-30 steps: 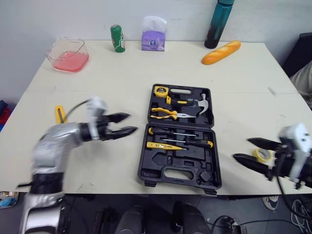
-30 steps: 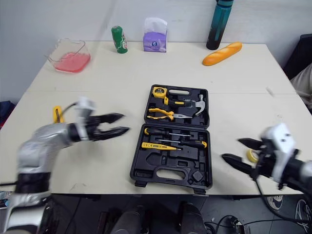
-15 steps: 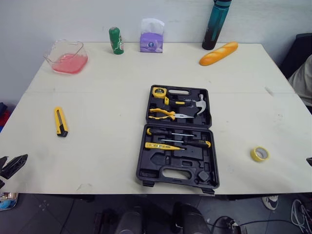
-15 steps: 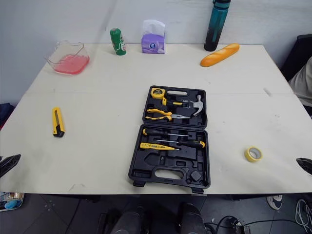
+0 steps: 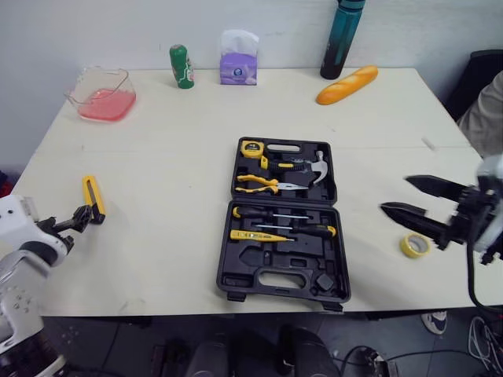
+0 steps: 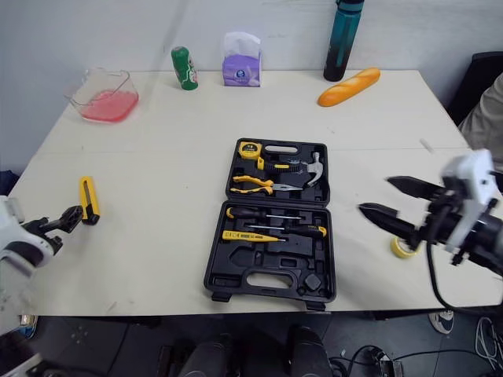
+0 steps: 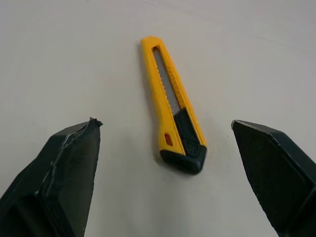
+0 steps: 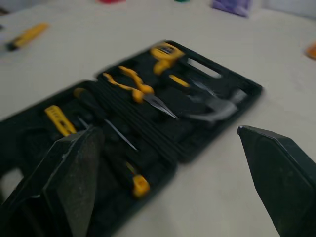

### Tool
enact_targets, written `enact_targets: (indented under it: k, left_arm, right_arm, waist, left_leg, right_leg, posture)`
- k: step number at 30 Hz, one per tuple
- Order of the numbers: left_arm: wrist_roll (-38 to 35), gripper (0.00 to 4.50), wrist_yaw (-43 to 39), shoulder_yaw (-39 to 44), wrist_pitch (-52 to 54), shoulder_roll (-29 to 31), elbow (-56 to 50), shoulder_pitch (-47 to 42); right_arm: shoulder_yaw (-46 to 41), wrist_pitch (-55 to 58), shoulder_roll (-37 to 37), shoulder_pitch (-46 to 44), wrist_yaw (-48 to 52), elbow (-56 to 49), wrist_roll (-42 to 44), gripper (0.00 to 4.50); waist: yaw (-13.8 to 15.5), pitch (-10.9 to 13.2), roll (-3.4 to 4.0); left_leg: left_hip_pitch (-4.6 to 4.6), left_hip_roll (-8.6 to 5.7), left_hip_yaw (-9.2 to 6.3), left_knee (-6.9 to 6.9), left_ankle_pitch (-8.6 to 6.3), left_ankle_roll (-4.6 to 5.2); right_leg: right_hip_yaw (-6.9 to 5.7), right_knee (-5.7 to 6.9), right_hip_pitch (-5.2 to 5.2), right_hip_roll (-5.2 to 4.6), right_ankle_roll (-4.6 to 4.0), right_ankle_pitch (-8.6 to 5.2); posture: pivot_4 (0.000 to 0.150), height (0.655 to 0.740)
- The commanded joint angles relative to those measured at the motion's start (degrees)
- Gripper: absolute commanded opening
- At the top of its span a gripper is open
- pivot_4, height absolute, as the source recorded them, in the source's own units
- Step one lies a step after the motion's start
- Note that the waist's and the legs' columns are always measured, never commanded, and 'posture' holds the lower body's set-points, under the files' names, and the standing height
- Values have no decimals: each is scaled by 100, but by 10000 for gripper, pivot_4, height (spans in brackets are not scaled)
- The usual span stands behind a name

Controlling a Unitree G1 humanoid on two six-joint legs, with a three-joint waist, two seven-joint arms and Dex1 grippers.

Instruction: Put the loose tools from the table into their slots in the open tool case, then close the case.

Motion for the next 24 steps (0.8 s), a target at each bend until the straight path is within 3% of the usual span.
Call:
enact_targets:
  k: [1,10,18,23,24]
  left_arm:
    - [241,44729,485,-175,423,161,-201,-283]
    - [470,44729,453,-866,1048,595,1090,-1303]
    - [847,44729,295,-1505,708,858,2433,-2066]
    - [984,44729,433,-1455,695,787,2975,-2417]
    - [986,42276,480,-1391,697,732,3003,-2448]
  right_arm:
    - [623,220,160,-715,-340,-391,714,45000]
    - [2944,-101,1014,-2503,-24,-114,28,45000]
    - [3706,-527,1484,-3066,346,512,-753,45000]
    - [3758,-623,1635,-3200,438,703,-996,45000]
    - [3732,-625,1649,-3213,435,718,-1019,45000]
  waist:
    - [-5,-5,-15]
    - [-16,-7,-39]
    - [0,-7,-40]
    - [-8,-8,-41]
    - [-10,-7,-40]
  left_leg:
    - [0,2,0,1,1,1]
    - [-6,2,9,13,3,4]
    - [-13,-1,13,21,6,8]
    - [-12,-9,12,26,10,14]
    - [-12,-9,12,25,10,13]
  right_leg:
    - [0,-2,0,8,0,0]
    - [0,-7,-4,18,1,0]
    - [-11,4,-11,28,1,0]
    - [-8,18,-11,19,3,1]
    - [-8,19,-12,19,3,1]
  posture:
    - [1500,7348]
    - [1500,7348]
    - [1500,7348]
    - [1500,7348]
    - [1500,7348]
